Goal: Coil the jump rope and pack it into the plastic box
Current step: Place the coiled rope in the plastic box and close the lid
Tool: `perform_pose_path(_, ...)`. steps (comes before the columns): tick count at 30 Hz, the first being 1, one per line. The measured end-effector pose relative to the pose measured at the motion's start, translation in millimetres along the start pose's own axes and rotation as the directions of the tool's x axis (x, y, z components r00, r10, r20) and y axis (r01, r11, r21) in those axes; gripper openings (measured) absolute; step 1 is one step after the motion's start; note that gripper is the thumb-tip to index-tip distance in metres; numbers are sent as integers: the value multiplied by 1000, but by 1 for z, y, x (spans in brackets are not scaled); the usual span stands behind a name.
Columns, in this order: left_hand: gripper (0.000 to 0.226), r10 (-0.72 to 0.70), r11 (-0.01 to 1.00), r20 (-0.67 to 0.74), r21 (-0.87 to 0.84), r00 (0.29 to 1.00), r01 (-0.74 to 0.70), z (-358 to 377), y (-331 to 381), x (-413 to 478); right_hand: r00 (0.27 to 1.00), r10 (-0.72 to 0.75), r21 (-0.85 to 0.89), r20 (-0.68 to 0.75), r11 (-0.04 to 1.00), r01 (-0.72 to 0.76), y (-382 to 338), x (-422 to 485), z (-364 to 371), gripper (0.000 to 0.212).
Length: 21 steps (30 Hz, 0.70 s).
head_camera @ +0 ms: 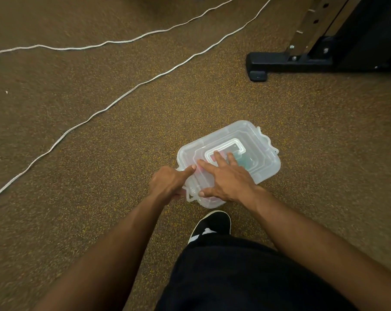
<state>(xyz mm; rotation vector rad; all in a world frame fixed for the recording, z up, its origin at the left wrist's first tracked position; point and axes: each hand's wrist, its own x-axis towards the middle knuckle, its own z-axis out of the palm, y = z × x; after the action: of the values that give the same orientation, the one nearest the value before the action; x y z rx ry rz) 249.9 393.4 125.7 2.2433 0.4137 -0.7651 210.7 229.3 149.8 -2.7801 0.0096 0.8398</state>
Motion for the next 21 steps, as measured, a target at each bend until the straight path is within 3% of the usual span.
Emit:
perform_pose_path(4,61,68,988,0,138,998,-67,-1,5,0,1000,5,-46,-11,999,-5,0,0,1,95)
perform_pose_path(11,52,67,977,4,203,998,-66,-2,17,-3,999,6,-80,-33,997,-8,-1,1,4,95)
perform_pose_path(15,35,21,1000,-16,6,1000,-21,6,25,-2,1000,4,-70,-31,998,-6,-3,3,5,94)
perform_pose_path(21,47,83,947,27,308,996,-87,3,28,-6,999,-12,-80,-44,997,8,1,3,6,94)
